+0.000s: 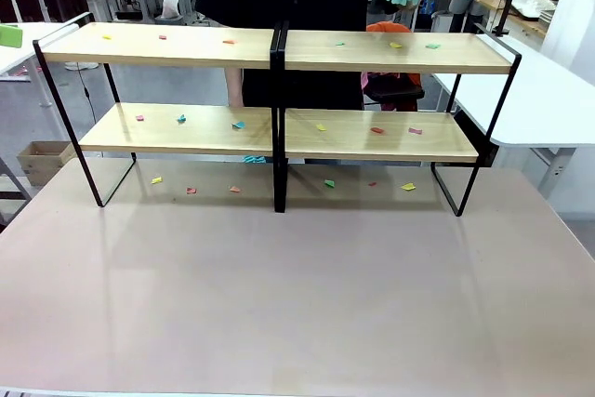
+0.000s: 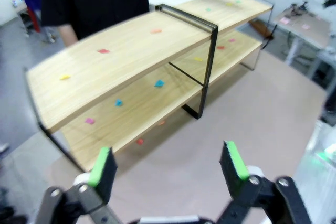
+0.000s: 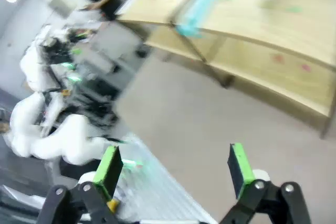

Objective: Clean the shelves.
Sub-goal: Pick up the Duster when the human hands it over.

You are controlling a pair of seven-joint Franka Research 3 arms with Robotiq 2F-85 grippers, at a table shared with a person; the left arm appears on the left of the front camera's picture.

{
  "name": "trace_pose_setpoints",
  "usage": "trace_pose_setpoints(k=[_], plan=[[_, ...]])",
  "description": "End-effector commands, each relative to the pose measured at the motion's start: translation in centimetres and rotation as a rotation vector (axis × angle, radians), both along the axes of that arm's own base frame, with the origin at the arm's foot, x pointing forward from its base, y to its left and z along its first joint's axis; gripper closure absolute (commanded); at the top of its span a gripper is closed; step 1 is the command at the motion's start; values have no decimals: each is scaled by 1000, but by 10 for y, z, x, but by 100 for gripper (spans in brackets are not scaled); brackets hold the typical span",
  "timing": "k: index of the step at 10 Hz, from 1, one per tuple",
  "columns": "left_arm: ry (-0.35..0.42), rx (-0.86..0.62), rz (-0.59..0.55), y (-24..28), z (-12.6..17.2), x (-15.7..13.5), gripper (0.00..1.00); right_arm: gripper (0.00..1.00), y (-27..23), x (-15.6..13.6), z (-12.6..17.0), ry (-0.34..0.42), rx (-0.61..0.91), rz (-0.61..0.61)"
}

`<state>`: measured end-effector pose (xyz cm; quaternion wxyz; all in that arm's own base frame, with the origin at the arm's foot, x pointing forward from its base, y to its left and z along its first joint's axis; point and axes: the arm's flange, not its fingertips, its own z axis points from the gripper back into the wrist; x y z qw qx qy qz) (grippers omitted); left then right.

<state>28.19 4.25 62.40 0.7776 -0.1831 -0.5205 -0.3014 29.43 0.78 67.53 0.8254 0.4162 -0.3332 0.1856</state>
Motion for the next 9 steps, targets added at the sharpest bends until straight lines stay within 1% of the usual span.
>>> trace_pose_setpoints(k=[1, 2, 3, 4, 5, 6, 7, 8, 9], plan=[[2, 0, -5, 0, 0, -1, 0, 0, 66, 83, 40, 356, 221, -84], [2, 0, -5, 0, 0, -1, 0, 0, 72, 83, 39, 349, 239, -144], [2, 0, -5, 0, 0, -1, 0, 0, 48, 35, 11, 130, 115, 32], [2, 0, -5, 0, 0, -1, 0, 0, 48, 35, 11, 130, 115, 32], [2, 0, -5, 0, 0, -1, 0, 0, 90, 83, 17, 268, 190, 3], [2, 0, -5, 0, 0, -1, 0, 0, 84, 72, 16, 286, 188, 6], [2, 0, -5, 0, 0, -1, 0, 0, 82, 74, 19, 347, 198, -12], [2, 0, -5, 0, 0, -1, 0, 0, 87, 90, 18, 410, 177, -62], [2, 0, -5, 0, 0, -1, 0, 0, 101, 106, 14, 388, 193, -157]])
